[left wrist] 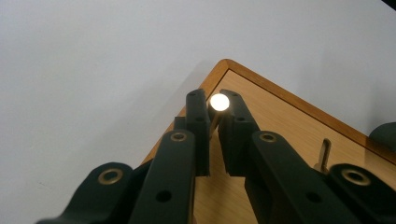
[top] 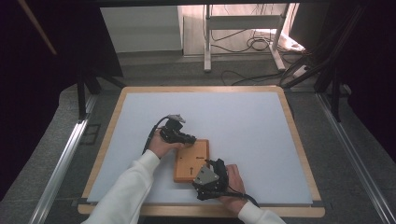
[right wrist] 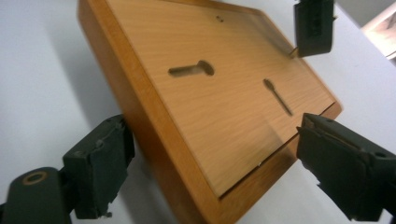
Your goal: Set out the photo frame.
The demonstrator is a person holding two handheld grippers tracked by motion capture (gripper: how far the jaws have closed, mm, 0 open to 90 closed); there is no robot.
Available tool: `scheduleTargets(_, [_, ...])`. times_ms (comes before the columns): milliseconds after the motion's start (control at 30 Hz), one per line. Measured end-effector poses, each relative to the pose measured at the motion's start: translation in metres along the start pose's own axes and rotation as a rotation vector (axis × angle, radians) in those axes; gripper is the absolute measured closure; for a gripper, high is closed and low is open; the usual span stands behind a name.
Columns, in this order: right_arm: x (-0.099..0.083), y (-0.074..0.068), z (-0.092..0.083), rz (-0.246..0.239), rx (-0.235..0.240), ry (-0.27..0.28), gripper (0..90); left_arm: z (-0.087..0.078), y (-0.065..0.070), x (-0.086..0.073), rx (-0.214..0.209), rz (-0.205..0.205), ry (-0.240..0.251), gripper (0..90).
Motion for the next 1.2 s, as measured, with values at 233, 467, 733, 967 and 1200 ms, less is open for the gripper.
scheduleTargets(233, [0.004, -0.003, -0.001, -0.09, -0.025, -0.011, 18.9, 0.0, 0.001, 0.0, 0.012, 0.006, 0.01, 83.5])
scheduleTargets(467, [0.01, 0.003, -0.008, -0.112, -0.071, 0.018, 25.4, 0.0, -0.001, 0.001, 0.042, 0.008, 0.019, 84.3])
scheduleTargets(733, [0.014, 0.01, -0.015, -0.123, -0.084, 0.031, 38.3, 0.001, -0.004, 0.002, 0.055, -0.005, 0.028, 83.6])
scheduleTargets(967, [0.021, 0.016, -0.021, -0.132, -0.105, 0.055, 43.9, -0.014, -0.008, 0.008, 0.091, -0.023, 0.085, 68.3])
scheduleTargets(1200, [0.024, 0.019, -0.024, -0.13, -0.109, 0.06, 45.2, -0.054, -0.012, -0.004, 0.195, 0.026, 0.134, 48.5])
Point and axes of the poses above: each handheld gripper's, and its own axes: z roughly forward along the jaws, x roughly out of its top, y roughly to its right, the point moved 10 cm from there along z, roughly forward along the jaws, and after that the axes turned 7 degrees about x, right-handed, at the moved point
